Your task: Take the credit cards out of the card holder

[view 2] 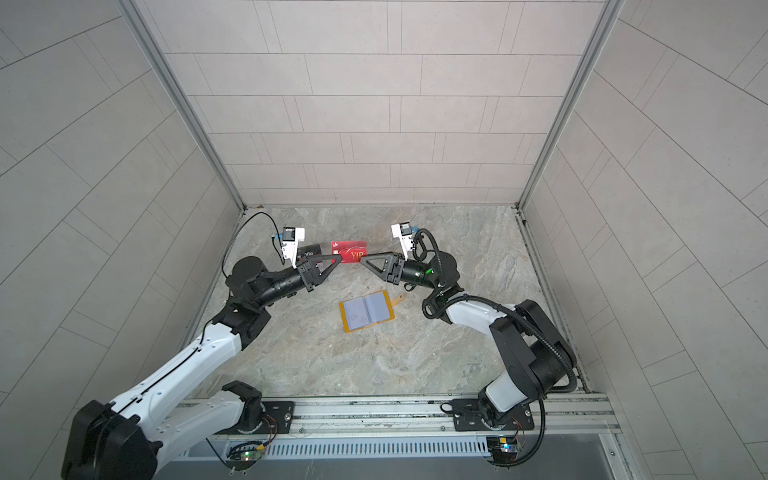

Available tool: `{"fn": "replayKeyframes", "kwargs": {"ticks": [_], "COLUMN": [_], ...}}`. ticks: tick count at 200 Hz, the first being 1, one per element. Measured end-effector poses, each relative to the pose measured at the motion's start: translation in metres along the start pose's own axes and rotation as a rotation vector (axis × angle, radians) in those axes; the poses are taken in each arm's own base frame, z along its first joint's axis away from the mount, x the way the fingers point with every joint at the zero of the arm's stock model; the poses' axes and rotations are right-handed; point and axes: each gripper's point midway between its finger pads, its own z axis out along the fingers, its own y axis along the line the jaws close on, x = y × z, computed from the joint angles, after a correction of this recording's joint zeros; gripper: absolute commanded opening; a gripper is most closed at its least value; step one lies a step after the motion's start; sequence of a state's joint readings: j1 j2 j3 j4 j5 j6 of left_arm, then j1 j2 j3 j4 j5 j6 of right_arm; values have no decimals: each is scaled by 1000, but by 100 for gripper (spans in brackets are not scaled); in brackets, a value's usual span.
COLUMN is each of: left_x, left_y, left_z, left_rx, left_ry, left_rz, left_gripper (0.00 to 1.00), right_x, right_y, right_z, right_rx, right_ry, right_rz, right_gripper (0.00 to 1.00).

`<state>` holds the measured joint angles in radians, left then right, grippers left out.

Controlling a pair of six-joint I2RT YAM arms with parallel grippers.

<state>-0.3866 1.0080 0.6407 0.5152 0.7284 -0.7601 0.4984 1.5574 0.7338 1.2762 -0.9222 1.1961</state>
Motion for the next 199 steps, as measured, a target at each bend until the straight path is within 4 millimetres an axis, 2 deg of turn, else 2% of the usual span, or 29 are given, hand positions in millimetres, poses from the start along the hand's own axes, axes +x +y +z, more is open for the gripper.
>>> {"fn": "replayKeyframes", "kwargs": {"ticks": [26, 103, 108, 123, 147, 175, 199], "left_x": [-3, -3, -3, -3, 3, 8, 2], "left_y": [-3, -4, -3, -3, 2, 6, -2], "left_z": [-1, -1, -1, -1, -1, -5, -11], "left_rx": [9, 10, 10, 8, -14, -72, -116], "left_ry": [-11, -16, -16, -15, 9, 61, 104], "left_rz": [0, -14, -15, -10, -4, 59, 151], "left_gripper": [0, 0, 4, 27, 50, 65, 68], "right_x": [0, -6, -6, -6, -6, -3, 5], "right_y": [-5, 4, 4, 5, 5, 1, -10], "right_z": [1, 2, 2, 2, 1, 0, 1], "right_rx": [-6, -41, -40, -42, -42, -31, 4], "right_ry": [-13, -29, -29, -29, -28, -7, 37], "right_rz": [22, -3, -2, -1, -3, 1, 13], "right_gripper": [17, 1, 0, 0, 0, 0, 0]}}
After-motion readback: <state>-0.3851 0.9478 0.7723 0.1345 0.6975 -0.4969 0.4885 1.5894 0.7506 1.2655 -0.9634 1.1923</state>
